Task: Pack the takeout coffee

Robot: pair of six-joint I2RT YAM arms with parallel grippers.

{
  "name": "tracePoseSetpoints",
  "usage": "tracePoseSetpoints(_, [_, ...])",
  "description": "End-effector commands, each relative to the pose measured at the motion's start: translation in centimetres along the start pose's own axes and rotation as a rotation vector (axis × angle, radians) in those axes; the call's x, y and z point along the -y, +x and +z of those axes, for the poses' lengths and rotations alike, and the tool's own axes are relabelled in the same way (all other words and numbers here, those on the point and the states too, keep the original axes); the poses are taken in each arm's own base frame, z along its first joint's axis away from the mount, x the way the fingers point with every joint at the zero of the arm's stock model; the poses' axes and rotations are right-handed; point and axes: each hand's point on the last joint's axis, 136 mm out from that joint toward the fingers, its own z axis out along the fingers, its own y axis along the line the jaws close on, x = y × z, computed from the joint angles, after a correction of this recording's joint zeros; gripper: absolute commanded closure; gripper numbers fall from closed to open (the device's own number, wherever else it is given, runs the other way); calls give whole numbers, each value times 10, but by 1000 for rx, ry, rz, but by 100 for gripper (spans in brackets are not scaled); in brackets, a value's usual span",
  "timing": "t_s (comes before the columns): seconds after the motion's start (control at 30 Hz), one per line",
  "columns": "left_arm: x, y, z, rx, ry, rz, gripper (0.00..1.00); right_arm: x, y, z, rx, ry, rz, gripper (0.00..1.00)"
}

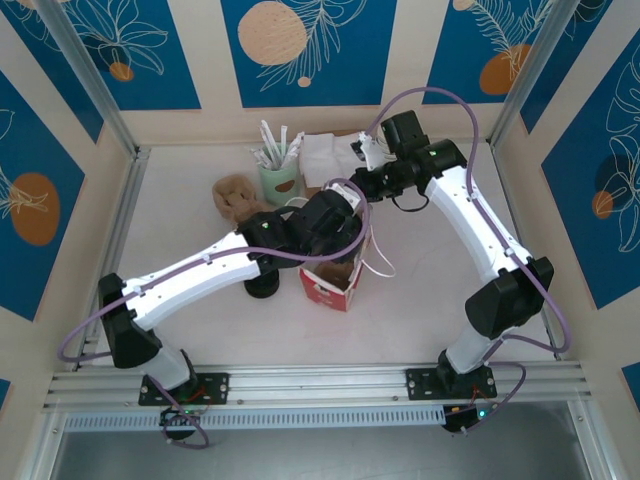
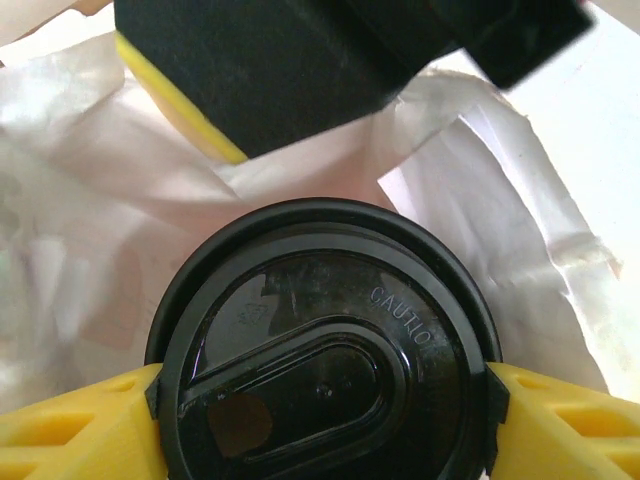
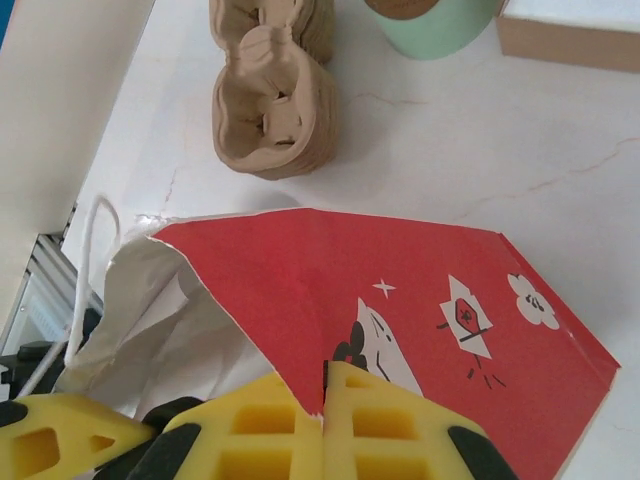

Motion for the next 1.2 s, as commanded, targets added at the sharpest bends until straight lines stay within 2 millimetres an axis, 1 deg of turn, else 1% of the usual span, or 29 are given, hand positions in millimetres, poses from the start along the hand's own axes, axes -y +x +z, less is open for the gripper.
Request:
tracePoseSetpoints(0.0, [-4, -2, 6, 11, -17, 13, 27, -24, 2, -17, 21, -70, -19, 100])
tracePoseSetpoints(0.17, [-2, 5, 12, -7, -9, 33, 26, -32, -4, -22, 34, -93, 0, 100])
tracePoseSetpoints(0.3, [-3, 11, 11, -30, -14, 44, 25, -32, -6, -23, 36, -87, 43, 100])
tracePoseSetpoints(0.37, [-7, 17, 11, -46, -30, 38, 25, -32, -7, -24, 39, -82, 63, 100])
tracePoseSetpoints(0.5, [-11, 20, 7, -46, -37, 23, 25, -36, -5, -26, 43, -92, 64, 100])
tracePoseSetpoints(0.73, [-18, 32, 13, -37, -70, 18, 25, -38, 3, -24, 29, -104, 104, 100])
tracePoseSetpoints(0.87, [-16, 31, 14, -12, -57, 8, 25, -40, 2, -23, 41, -120, 117, 100])
tracePoseSetpoints(1.17, [-23, 15, 7, 61, -91, -14, 25, -44, -1, -18, 44, -169, 146, 100])
